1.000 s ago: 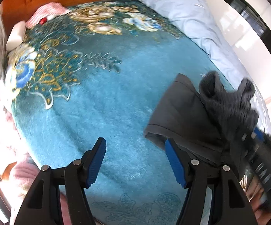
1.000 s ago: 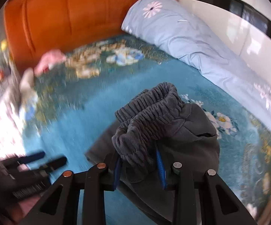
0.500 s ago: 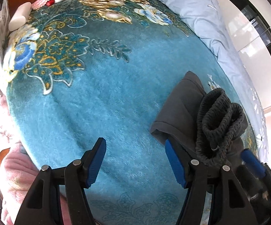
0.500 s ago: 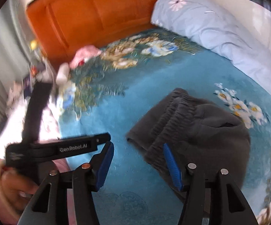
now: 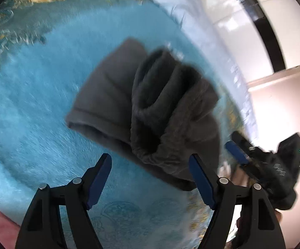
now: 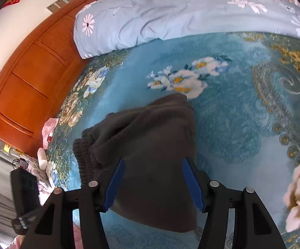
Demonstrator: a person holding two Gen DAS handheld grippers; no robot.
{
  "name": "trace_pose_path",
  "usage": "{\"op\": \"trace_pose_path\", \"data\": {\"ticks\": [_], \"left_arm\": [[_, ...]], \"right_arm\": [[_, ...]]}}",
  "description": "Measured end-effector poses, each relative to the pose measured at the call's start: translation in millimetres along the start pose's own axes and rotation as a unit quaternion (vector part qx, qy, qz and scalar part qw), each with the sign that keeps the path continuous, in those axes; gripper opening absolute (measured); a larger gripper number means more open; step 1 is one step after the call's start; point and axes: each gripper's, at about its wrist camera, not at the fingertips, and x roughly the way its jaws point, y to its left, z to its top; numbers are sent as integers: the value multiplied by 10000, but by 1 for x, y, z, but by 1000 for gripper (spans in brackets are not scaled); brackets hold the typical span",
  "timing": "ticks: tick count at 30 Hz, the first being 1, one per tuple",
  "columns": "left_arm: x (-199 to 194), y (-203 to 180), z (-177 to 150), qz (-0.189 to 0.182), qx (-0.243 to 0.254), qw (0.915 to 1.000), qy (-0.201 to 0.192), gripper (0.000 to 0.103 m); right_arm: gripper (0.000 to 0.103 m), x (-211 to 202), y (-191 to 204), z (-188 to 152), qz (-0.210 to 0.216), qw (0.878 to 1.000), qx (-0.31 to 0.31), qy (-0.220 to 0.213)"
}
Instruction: Fold clothes
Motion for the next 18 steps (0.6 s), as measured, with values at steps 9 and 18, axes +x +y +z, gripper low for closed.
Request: {"op": "trace_pose_path", "data": {"ticks": [9, 18], "left_arm": [[5, -7, 18, -333, -443, 9984, -77, 38], [-43, -18, 34, -446, -45, 9953, -862, 20]], "right_arm": [[62, 9, -14, -2, 30, 9997, 241, 79], [62, 7, -10, 5, 213, 9996, 183, 10]]}}
